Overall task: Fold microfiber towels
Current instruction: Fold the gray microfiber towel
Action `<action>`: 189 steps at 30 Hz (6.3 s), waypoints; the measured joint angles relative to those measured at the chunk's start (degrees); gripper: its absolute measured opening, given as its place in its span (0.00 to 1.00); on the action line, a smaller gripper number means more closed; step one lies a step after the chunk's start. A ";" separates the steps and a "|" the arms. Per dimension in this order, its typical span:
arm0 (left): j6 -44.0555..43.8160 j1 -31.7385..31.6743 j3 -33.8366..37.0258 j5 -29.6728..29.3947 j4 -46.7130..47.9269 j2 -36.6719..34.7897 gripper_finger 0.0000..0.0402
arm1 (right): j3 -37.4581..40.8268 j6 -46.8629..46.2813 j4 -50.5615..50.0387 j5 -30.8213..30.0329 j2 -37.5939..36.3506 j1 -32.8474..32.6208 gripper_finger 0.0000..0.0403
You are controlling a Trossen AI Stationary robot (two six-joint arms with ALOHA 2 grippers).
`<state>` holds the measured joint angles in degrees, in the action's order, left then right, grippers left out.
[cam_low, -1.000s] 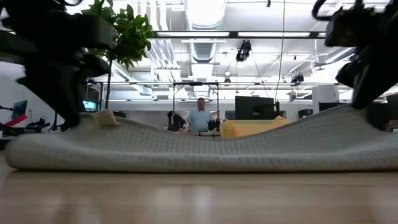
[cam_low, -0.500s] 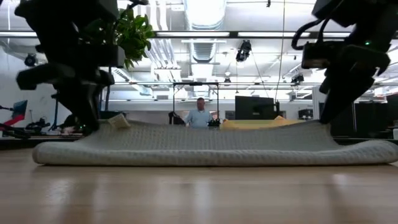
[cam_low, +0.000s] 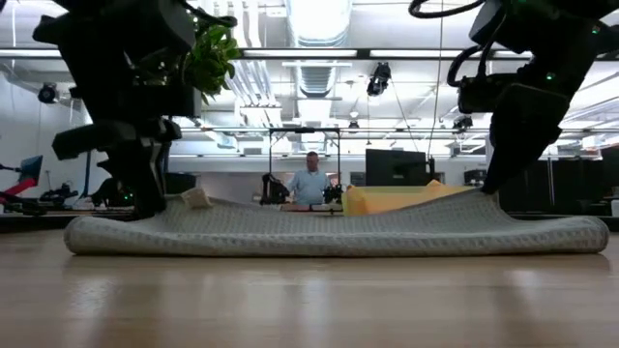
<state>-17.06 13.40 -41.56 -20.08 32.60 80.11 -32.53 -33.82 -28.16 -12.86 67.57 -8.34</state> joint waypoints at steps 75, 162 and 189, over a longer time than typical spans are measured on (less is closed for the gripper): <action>-49.05 22.69 -31.76 16.04 -12.50 32.55 0.00 | -24.17 -9.33 0.03 -7.76 36.43 1.10 0.02; -17.73 12.99 -9.80 16.77 -2.11 14.30 0.00 | -43.21 -38.63 -26.04 -40.79 26.35 -35.38 0.02; -27.16 12.11 -46.65 11.55 -12.19 44.23 0.00 | -42.07 -25.49 -26.09 -36.66 17.53 -37.78 0.02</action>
<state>-44.22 25.51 -88.21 -8.53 20.41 124.34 -74.61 -59.31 -54.24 -49.52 85.10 -46.12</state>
